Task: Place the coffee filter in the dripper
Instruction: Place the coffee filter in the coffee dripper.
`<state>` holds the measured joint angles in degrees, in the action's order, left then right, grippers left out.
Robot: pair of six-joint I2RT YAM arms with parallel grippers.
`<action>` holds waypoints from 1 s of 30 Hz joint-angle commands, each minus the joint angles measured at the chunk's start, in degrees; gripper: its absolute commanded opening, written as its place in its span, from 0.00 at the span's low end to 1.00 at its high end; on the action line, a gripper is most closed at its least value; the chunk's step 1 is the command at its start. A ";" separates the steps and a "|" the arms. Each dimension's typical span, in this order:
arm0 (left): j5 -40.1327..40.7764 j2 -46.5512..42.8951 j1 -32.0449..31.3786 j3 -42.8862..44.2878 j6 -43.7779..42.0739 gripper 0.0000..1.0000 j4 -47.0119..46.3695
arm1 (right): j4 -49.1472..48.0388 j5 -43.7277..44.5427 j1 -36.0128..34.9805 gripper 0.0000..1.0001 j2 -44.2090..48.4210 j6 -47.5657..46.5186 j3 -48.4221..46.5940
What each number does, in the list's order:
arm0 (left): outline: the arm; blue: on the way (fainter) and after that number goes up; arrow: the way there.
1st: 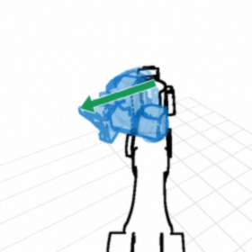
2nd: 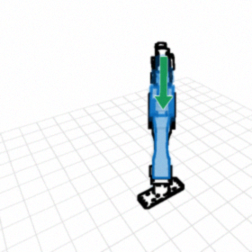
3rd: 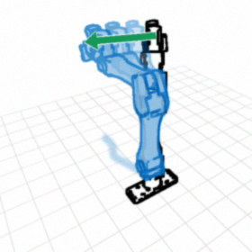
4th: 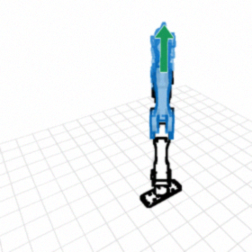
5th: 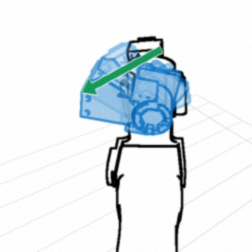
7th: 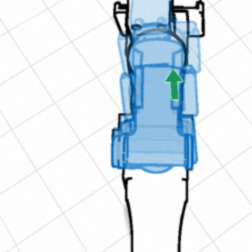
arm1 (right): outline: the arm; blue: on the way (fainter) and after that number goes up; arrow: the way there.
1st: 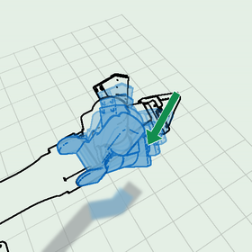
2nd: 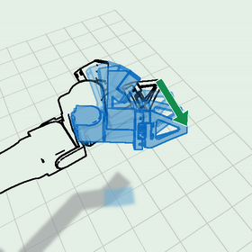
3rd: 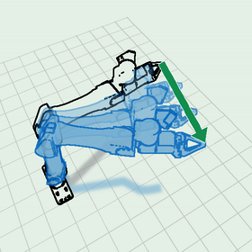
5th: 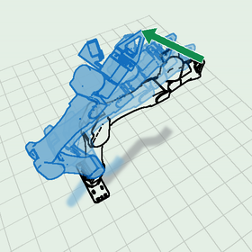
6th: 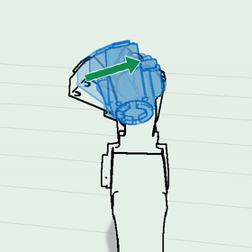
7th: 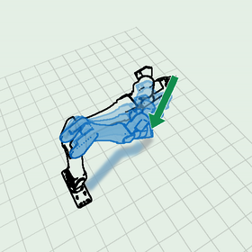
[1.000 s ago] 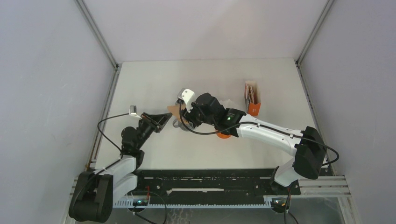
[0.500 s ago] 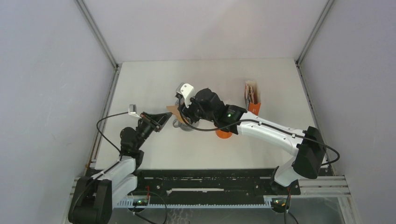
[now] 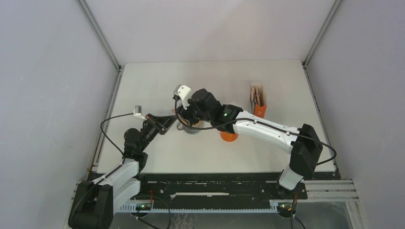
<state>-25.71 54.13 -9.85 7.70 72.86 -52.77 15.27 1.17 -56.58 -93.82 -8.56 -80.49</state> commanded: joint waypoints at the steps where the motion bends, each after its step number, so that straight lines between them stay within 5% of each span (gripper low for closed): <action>1: 0.52 -1.79 -0.59 3.78 -2.48 0.00 0.52 | -0.35 -0.11 0.28 0.55 -0.69 0.87 -3.24; 30: 0.68 -1.83 -1.01 4.34 -2.74 0.00 1.79 | 0.14 4.36 0.43 0.49 -3.74 0.39 -4.85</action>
<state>-25.58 52.82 -10.59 8.49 71.53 -49.54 16.56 4.32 -56.42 -97.73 -8.58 -82.98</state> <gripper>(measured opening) 0.005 0.499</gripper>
